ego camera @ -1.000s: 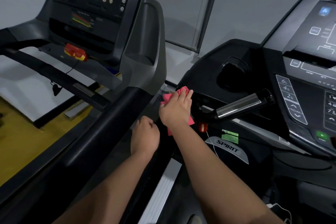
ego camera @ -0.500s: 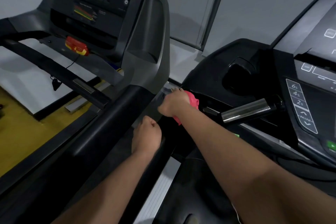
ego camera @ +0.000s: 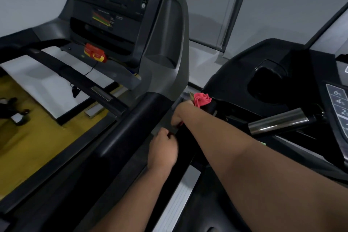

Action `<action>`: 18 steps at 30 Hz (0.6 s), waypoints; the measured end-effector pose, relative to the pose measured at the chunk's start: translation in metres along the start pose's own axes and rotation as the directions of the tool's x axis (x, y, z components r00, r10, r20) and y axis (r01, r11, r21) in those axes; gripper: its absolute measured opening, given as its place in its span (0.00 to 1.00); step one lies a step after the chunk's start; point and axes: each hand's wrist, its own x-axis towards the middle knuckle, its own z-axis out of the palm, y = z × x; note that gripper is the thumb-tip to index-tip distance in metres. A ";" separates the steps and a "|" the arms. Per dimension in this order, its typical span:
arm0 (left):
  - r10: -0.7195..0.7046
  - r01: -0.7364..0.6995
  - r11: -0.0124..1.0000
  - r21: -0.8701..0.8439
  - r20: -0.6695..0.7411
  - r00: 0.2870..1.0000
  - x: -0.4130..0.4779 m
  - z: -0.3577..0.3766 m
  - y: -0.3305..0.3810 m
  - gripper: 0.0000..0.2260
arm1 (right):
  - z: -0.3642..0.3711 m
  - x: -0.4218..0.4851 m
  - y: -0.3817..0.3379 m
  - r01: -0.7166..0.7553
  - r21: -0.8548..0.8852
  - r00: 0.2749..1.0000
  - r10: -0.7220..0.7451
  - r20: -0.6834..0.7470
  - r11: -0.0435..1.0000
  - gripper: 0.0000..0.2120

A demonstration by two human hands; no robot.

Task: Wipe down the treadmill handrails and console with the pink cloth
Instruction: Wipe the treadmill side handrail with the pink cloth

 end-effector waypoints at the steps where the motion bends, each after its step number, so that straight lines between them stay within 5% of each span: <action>1: -0.007 0.007 1.000 -0.003 0.001 1.000 0.001 0.001 0.000 0.08 | 0.001 -0.001 0.000 0.006 0.020 1.000 -0.006 -0.016 1.000 0.22; 7: -0.022 0.022 1.000 0.013 0.011 1.000 0.002 0.001 0.002 0.09 | 0.013 -0.009 -0.004 0.069 0.167 0.969 -0.026 -0.248 0.984 0.20; 11: 0.008 -0.008 1.000 0.011 0.018 1.000 0.003 0.001 0.002 0.14 | 0.030 -0.027 -0.014 0.096 0.339 0.871 0.086 -0.483 0.936 0.20; 13: 0.018 -0.019 1.000 0.006 0.029 0.999 0.003 0.001 0.002 0.17 | 0.047 -0.033 -0.021 0.144 0.447 0.744 0.201 -0.637 0.883 0.22; 16: 0.023 -0.023 1.000 0.014 0.030 0.999 0.004 0.001 0.002 0.16 | 0.082 -0.033 -0.023 0.341 0.562 0.405 0.421 -0.812 0.754 0.18; 18: 0.011 -0.012 0.999 0.036 0.025 1.000 0.004 0.001 0.004 0.16 | 0.114 -0.026 -0.018 0.540 0.539 0.246 0.491 -0.836 0.647 0.16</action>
